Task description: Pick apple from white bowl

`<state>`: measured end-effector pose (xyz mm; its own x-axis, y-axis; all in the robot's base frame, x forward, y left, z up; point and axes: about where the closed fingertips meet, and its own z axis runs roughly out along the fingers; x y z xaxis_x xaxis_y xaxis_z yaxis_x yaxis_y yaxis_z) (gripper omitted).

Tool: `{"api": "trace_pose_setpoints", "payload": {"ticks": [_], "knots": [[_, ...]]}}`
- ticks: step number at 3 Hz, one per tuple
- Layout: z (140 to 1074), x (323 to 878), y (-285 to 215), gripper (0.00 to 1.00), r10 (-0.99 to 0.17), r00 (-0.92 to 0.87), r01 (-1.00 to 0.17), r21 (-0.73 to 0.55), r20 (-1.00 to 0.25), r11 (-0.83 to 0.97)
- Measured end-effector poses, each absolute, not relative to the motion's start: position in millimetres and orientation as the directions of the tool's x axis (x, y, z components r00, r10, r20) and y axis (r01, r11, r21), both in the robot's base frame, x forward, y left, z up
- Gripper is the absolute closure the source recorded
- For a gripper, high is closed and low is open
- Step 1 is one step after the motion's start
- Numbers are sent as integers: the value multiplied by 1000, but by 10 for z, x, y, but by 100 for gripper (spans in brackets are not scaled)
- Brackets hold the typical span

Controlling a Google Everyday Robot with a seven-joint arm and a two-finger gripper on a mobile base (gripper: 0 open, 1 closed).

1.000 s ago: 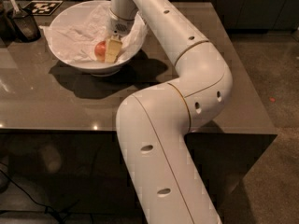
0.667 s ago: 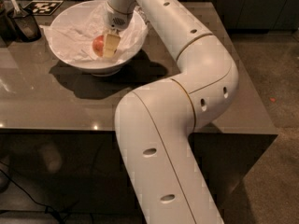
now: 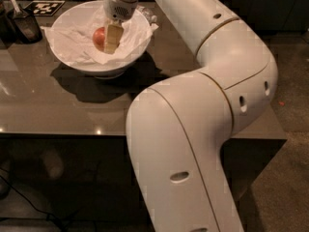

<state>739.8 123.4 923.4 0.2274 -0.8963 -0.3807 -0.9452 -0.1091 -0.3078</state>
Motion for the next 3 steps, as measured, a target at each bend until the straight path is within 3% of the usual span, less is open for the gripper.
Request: {"api": "trace_pose_setpoints", "payload": {"ticks": [3], "knots": [[10011,6877,1195,100,-906,289,-894,-424,-308,-142]]}}
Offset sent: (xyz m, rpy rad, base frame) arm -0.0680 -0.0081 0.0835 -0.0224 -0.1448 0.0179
